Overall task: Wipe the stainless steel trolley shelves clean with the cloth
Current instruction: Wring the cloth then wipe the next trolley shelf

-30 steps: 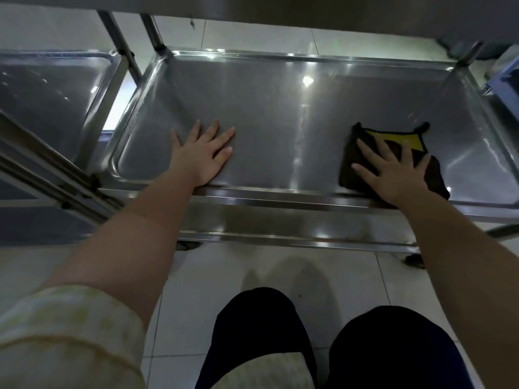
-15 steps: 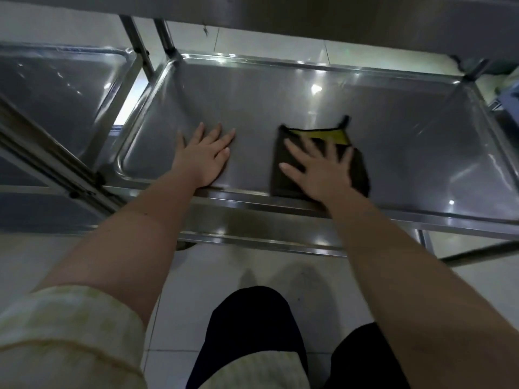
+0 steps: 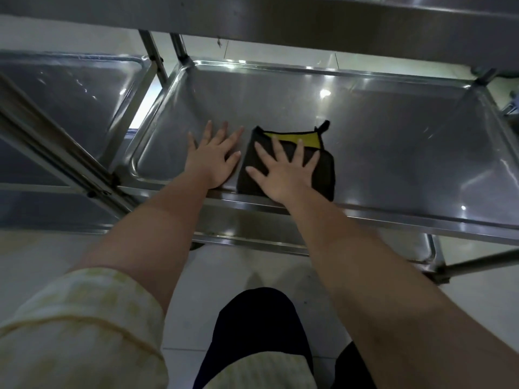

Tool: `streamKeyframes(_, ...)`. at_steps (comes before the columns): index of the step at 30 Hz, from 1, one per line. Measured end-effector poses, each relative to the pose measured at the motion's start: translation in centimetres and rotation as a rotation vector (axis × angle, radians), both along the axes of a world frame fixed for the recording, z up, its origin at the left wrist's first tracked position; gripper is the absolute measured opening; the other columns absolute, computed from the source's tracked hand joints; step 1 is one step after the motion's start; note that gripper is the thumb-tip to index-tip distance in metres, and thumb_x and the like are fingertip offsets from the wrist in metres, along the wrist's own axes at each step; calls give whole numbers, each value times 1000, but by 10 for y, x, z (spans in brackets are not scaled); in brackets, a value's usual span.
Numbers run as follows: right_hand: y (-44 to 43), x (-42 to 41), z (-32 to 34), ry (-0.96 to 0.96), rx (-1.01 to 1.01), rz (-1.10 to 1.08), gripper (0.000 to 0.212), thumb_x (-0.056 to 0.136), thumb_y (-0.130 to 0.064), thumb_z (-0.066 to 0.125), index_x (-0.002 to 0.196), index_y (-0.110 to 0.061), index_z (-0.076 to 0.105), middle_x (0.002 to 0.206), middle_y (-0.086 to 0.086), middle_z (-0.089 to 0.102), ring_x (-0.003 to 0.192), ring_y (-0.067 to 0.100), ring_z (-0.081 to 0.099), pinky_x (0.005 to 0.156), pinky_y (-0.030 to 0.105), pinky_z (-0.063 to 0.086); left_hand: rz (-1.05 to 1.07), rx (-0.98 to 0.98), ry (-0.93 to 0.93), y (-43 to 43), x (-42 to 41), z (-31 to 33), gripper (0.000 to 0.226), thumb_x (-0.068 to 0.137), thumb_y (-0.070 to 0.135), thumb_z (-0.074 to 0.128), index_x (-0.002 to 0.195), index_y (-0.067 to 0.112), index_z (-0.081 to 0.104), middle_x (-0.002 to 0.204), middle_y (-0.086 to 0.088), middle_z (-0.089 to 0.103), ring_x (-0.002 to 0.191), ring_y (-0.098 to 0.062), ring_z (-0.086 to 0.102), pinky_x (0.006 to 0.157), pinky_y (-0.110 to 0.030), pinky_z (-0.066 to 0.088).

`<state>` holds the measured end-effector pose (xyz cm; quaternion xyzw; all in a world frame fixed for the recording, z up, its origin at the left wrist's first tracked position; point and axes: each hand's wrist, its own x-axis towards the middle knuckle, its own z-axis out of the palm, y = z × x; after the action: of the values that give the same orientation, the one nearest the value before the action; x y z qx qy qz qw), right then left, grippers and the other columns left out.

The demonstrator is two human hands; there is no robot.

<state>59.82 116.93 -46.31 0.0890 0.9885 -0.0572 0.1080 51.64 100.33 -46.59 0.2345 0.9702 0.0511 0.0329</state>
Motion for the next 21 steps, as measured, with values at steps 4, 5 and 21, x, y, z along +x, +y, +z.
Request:
streamKeyframes(4,53,14,14,246,-323,-126,58,99,-60,28,153,-40,20,164,-8,11,150,34,-1,115,60,-6,-79,63,167,15,8,12,54,103,39,33,155,33,19,163,-3,17,150,-32,7,118,-59,4)
streamKeyframes(5,75,23,13,282,-322,-213,55,101,-54,29,153,-37,24,163,-7,15,150,35,1,116,58,-4,-121,93,165,33,15,16,53,102,39,36,154,31,26,162,-6,23,149,-34,12,118,-57,8)
streamKeyframes(21,101,50,-12,57,55,-128,59,97,-64,10,151,-48,-5,164,-4,-8,147,42,-12,117,57,-12,442,-158,-216,-87,-13,12,95,54,97,-8,143,63,-8,162,17,-13,148,-37,-15,102,-81,-5)
